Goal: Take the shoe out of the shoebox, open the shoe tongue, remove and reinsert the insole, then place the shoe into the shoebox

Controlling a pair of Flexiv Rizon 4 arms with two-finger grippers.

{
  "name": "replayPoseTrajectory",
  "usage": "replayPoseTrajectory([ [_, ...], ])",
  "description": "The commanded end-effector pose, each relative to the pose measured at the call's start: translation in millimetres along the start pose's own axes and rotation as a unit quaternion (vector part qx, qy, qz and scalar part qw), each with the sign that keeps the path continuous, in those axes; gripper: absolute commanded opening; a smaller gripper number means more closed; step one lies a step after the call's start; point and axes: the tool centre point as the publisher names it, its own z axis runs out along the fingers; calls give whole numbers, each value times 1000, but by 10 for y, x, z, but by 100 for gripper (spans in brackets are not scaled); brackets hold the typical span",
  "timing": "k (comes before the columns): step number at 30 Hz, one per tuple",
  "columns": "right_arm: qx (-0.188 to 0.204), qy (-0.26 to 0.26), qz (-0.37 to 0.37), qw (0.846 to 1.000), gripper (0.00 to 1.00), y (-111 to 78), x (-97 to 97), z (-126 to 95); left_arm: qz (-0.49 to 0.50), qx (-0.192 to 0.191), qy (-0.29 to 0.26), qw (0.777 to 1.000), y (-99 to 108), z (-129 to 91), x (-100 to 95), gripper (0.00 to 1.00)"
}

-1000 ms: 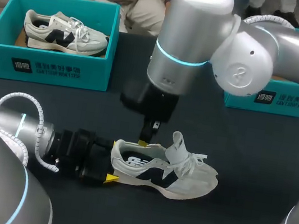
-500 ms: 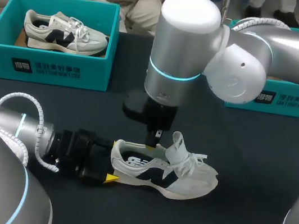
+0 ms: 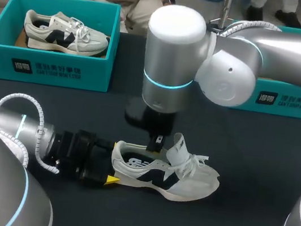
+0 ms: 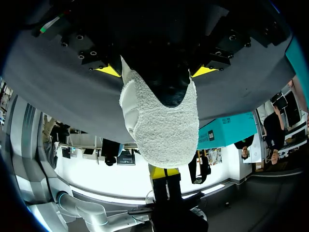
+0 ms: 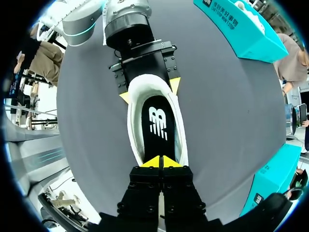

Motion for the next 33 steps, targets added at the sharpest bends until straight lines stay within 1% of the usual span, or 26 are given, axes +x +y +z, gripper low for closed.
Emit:
replayPoseTrajectory([
  [1,10,-2,6,1000,0,89,0,123,0,-2,-1,1000,30,23,14,0],
  [12,13,-3,11,1000,0,78,-112,308,0,-2,-1,1000,30,23,14,0],
  [20,11,6,18,1000,0,9,-154,428,0,-2,-1,1000,30,23,14,0],
  [33,11,24,20,999,0,-11,-162,461,0,-2,-1,1000,30,23,14,0],
])
